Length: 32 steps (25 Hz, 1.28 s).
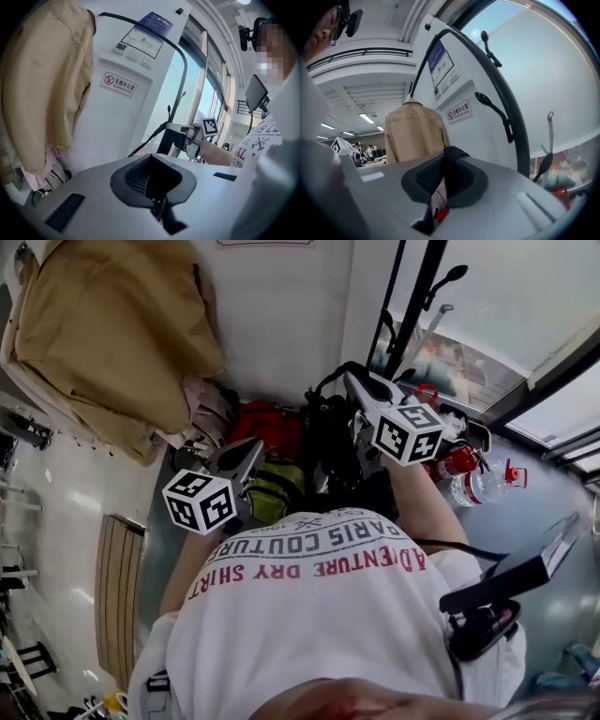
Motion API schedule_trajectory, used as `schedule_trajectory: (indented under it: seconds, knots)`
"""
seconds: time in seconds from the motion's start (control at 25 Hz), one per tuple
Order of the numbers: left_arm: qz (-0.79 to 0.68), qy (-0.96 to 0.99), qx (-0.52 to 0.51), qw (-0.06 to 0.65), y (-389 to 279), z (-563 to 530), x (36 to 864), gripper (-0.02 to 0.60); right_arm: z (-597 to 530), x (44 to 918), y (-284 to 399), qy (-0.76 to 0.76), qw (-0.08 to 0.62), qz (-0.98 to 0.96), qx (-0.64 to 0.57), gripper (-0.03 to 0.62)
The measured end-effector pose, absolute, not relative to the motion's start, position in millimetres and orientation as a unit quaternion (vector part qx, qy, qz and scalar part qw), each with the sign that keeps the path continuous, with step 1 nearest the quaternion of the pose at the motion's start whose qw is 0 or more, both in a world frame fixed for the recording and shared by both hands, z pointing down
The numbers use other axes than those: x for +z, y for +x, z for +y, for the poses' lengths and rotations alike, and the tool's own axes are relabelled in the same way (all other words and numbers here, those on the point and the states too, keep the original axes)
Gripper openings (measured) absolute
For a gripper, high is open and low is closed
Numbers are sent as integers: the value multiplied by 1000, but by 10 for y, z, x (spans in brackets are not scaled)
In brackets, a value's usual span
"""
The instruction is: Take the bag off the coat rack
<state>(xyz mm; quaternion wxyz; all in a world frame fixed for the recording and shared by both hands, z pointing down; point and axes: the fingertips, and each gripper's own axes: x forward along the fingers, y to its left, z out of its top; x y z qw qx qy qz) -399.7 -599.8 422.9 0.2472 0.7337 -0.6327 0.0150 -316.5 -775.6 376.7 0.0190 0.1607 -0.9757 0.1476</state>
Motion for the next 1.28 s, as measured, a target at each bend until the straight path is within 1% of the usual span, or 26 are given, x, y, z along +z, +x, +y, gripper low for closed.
schedule_trajectory:
  seconds: [0.16, 0.36, 0.6, 0.92, 1.08, 1.28]
  knots:
    - [-629, 737, 23, 246, -3847, -5673, 4260, 2, -7341, 4027, -2997, 159, 37, -973, 163, 12]
    - [-621, 744, 23, 245, -3656, -5074, 4266, 2, -6685, 4134, -2693, 172, 45, -969, 172, 12]
    - [-593, 766, 12, 247, -3381, -4220, 4301, 2, -5678, 4039, -2216, 199, 42, -966, 160, 12]
    - [-542, 793, 8, 279, -2824, -3119, 4301, 2, -4375, 3809, -1435, 241, 33, -955, 172, 12]
    - [-538, 797, 3, 275, -2634, -2699, 4187, 2, -3804, 3719, -1160, 235, 23, -951, 199, 12]
    - [-555, 790, -3, 260, -2279, -2100, 4356, 2, -2992, 3830, -770, 214, 18, -957, 192, 12]
